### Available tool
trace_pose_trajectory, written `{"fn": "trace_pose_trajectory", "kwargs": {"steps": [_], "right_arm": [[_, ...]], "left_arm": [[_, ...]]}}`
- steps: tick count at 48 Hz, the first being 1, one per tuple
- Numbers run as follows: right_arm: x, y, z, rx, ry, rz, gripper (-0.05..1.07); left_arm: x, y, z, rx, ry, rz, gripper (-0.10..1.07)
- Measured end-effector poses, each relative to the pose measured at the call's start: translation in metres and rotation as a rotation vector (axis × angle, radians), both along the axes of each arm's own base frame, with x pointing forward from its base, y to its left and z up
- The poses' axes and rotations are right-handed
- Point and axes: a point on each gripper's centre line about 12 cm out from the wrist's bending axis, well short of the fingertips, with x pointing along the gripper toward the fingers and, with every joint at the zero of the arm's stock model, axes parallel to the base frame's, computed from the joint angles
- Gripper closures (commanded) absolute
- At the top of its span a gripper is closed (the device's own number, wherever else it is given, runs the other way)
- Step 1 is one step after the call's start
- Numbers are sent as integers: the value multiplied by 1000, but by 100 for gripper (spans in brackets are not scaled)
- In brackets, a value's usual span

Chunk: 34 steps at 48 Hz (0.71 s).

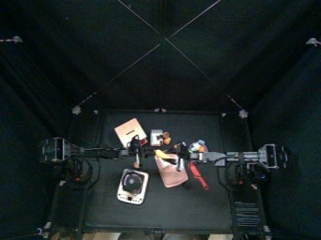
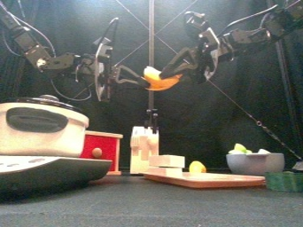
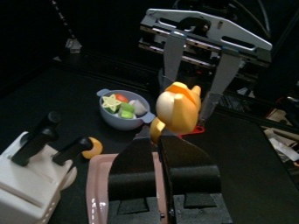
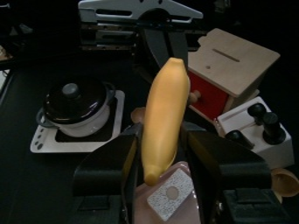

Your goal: Peel banana

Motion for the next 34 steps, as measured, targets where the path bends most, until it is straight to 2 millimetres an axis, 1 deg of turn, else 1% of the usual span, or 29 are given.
{"fn": "trace_pose_trajectory", "kwargs": {"steps": [14, 19, 27, 34], "right_arm": [[24, -16, -11, 30, 90, -47, 33], [32, -20, -14, 38, 126, -58, 30], [45, -23, -20, 46, 160, -63, 22], [53, -25, -20, 41, 165, -62, 21]], "left_arm": [[-2, 7, -3, -26, 6, 36, 87], [-2, 9, -4, -29, 9, 44, 87], [-1, 8, -3, -22, 7, 40, 87], [1, 6, -1, -28, -2, 37, 87]]}}
